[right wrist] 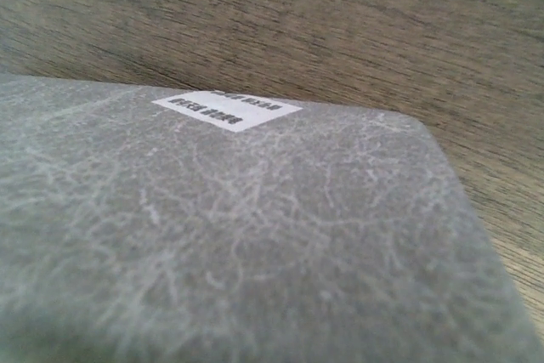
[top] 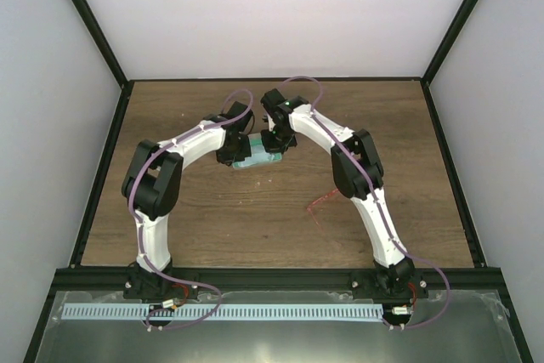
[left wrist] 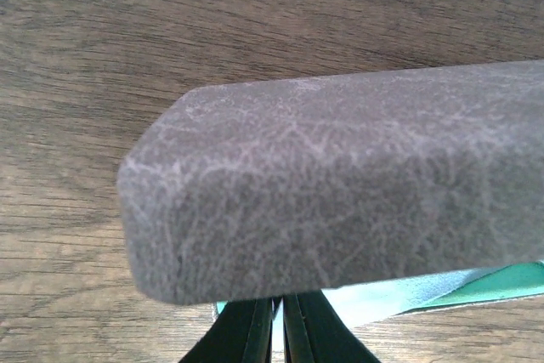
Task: Organize the sunglasses
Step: Place the glasses cleaning cloth in the sunglasses case.
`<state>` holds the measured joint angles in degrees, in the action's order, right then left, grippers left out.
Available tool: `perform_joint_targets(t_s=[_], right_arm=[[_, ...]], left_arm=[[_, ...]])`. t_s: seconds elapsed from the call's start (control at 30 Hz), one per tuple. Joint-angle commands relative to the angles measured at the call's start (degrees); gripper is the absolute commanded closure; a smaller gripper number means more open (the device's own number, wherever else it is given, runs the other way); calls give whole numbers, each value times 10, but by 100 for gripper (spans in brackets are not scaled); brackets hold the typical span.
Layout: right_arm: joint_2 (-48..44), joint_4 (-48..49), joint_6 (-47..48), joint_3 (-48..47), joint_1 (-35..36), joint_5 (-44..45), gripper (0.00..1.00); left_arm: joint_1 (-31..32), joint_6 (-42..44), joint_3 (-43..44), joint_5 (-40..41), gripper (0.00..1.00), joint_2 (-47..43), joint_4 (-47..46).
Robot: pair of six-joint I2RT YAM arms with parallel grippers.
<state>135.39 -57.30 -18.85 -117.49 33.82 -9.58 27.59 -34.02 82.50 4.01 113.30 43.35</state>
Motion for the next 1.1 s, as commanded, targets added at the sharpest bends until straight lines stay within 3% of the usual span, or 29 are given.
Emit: perform_joint_targets(t_s=[0.0, 0.27, 0.47, 0.6, 0.9, 1.07], right_arm=[[15, -4, 6, -26, -3, -8, 99], [15, -4, 5, -30, -3, -2, 93], [5, -2, 0, -31, -4, 26, 77], [-10, 0, -6, -31, -4, 44, 73], [-55, 19, -15, -5, -3, 12, 72], [-72, 37, -19, 25, 2, -16, 85]], left_arm=[[-5, 7, 8, 5, 96, 9, 1], [-7, 7, 10, 3, 96, 22, 1], [-8, 9, 14, -4, 96, 29, 3], [-7, 10, 14, -7, 95, 30, 3], [-8, 11, 22, -14, 71, 23, 4], [-7, 11, 28, -8, 69, 9, 13]])
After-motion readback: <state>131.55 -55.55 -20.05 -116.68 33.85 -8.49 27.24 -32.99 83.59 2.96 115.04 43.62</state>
